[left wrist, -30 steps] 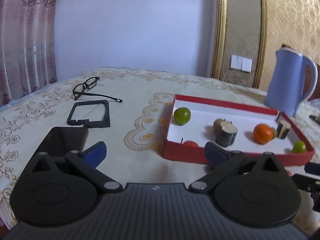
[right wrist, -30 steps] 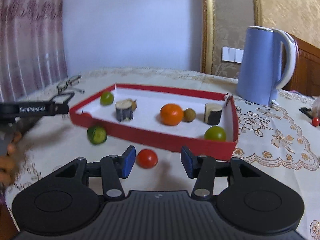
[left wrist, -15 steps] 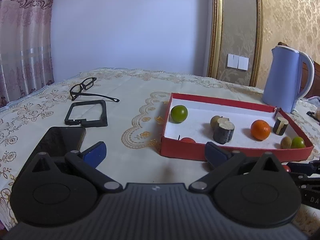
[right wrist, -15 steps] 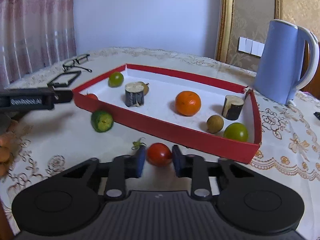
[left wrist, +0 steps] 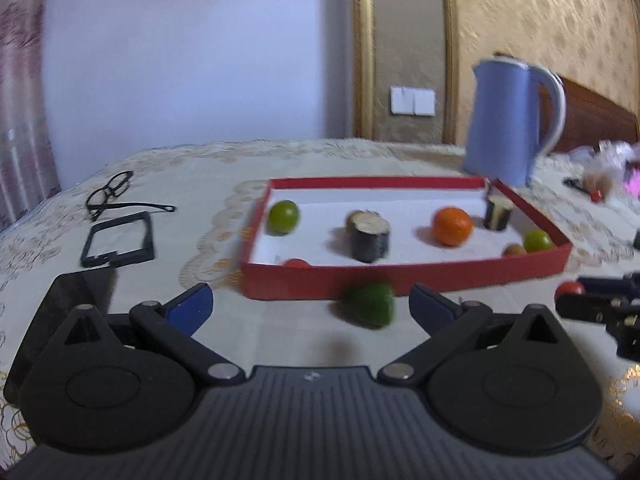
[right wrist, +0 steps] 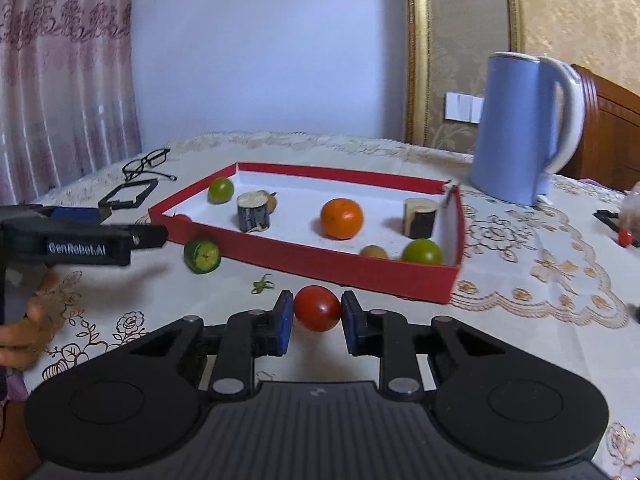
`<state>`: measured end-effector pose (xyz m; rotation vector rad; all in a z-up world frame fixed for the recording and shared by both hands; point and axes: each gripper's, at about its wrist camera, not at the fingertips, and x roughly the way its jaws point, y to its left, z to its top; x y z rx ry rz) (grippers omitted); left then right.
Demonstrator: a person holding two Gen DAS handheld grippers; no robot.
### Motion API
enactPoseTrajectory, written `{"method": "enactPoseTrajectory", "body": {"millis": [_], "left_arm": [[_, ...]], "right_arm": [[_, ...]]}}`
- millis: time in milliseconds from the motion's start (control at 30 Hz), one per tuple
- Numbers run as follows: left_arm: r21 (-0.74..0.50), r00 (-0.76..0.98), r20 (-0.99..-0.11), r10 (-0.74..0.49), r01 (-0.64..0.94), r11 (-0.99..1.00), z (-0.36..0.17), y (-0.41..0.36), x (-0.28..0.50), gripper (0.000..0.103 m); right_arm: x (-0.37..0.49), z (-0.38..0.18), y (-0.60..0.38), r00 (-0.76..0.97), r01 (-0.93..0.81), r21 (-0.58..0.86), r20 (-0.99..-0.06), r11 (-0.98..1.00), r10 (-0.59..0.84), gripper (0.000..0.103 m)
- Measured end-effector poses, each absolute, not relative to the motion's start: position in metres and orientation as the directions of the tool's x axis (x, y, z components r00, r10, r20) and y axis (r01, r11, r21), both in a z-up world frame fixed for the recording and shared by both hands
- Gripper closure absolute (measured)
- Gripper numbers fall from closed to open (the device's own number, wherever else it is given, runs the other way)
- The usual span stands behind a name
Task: Organize fruits
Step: 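Grasp the dark green lime with the left gripper while the right holds the red tomato, then carry the lime into the tray and open the left gripper while the right holds the tomato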
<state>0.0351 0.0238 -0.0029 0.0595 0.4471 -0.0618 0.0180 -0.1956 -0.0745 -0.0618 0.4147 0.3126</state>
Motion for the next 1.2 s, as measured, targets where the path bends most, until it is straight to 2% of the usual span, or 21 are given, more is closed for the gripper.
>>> {"method": "enactPoseTrajectory", "body": {"millis": [200,267,333,400,467,567,933,1200], "left_arm": [[0.112,0.884,-0.463,-0.067,0.134,0.985,-0.010,-0.003,0.047,0.004],[0.125,0.870,-0.488,-0.069,0.148,0.981,-0.013,-0.009,0.055,0.018],[0.118,0.853,-0.517,-0.067,0.148,0.982,-0.016,-0.012,0.063,0.023],[0.102,0.839,-0.540,-0.064,0.141,0.985,-0.019,-0.012,0.070,0.035],[0.066,0.815,-0.573,-0.083,0.147,0.987,-0.024,-0.008,0.076,0.055],[0.006,0.809,-0.575,-0.122,0.153,0.988,-0.023,0.000,0.078,0.069],[-0.002,0.830,-0.541,-0.133,0.156,0.988,-0.011,0.004,0.067,0.070],[0.060,0.865,-0.495,-0.089,0.136,0.989,0.013,-0.005,0.072,0.070]], "right_arm": [[0.014,-0.075,-0.202,0.873,-0.308,0.018,-0.393,0.951,0.290,0.078],[0.014,-0.076,-0.203,0.870,-0.313,0.026,-0.392,0.949,0.298,0.078],[0.013,-0.077,-0.203,0.870,-0.315,0.029,-0.391,0.949,0.301,0.078],[0.012,-0.078,-0.204,0.870,-0.317,0.029,-0.390,0.948,0.303,0.078],[0.011,-0.078,-0.206,0.870,-0.317,0.031,-0.389,0.948,0.304,0.078],[0.010,-0.079,-0.206,0.869,-0.319,0.031,-0.388,0.947,0.306,0.078],[0.007,-0.077,-0.205,0.870,-0.331,0.023,-0.379,0.943,0.314,0.078],[0.004,-0.077,-0.207,0.871,-0.333,0.028,-0.373,0.943,0.319,0.078]]}}
